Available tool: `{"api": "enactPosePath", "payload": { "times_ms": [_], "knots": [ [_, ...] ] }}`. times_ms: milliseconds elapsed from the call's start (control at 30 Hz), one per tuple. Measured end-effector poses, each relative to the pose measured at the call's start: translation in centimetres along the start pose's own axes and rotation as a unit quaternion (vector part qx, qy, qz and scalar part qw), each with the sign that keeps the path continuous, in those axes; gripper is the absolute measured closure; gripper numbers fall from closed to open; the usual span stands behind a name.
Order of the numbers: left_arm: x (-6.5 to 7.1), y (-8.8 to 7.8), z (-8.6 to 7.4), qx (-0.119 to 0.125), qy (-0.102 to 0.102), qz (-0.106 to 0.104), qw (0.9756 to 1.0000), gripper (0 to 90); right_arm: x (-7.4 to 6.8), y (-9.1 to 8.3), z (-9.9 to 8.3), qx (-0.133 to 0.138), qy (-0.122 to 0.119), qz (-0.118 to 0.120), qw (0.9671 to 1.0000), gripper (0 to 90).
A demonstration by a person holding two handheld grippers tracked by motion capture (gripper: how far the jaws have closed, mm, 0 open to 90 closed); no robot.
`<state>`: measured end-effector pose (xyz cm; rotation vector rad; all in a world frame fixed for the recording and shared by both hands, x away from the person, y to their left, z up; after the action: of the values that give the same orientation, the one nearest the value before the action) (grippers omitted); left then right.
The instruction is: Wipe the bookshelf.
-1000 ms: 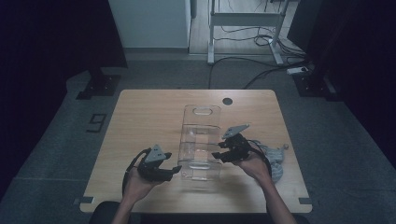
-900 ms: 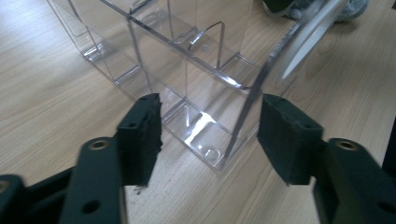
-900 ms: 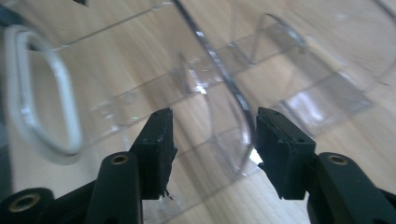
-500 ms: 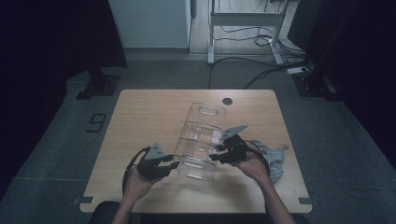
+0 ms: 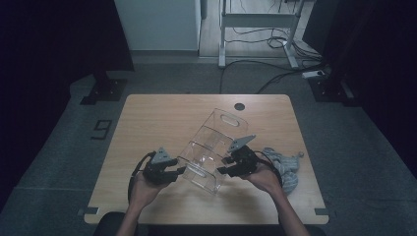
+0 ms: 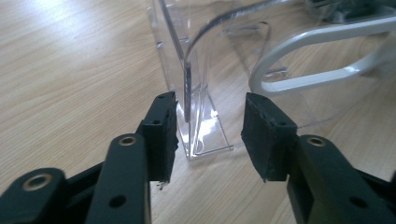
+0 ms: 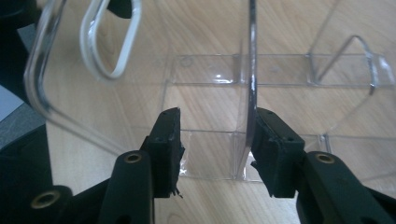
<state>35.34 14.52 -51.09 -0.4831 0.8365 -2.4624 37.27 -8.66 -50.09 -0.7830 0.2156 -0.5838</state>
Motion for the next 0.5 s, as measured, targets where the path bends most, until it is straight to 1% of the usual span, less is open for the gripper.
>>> {"api": "enactPosePath", "payload": {
  "times_ms": [200,367,500],
  "knots": [
    [-0.8,0.2,-0.1,-0.001,-0.010,0.013,0.9999,43.6,-0.6,0.1,0.0,-0.003,-0.006,0.006,1.0000,52.5],
    [-1.5,0.5,-0.3,-0.004,-0.018,0.027,0.9995,32.7,-1.2,0.2,0.1,-0.007,-0.009,0.011,0.9999,52.2],
    [-1.9,0.7,-0.2,-0.001,-0.027,0.031,0.9992,28.5,-1.8,0.3,0.3,-0.010,-0.018,0.015,0.9997,51.6]
  ]
}}
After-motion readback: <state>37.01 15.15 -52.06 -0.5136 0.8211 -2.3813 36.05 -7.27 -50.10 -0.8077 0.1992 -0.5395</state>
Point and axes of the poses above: each handheld gripper's, and its own axes: y roughly forward along the jaws, z roughly out of its top, x roughly to its right, the point moved 6 cm from there along y, roughly forward along the jaws, and after that the axes turned 12 degrees about -z, right-handed, at the moved point
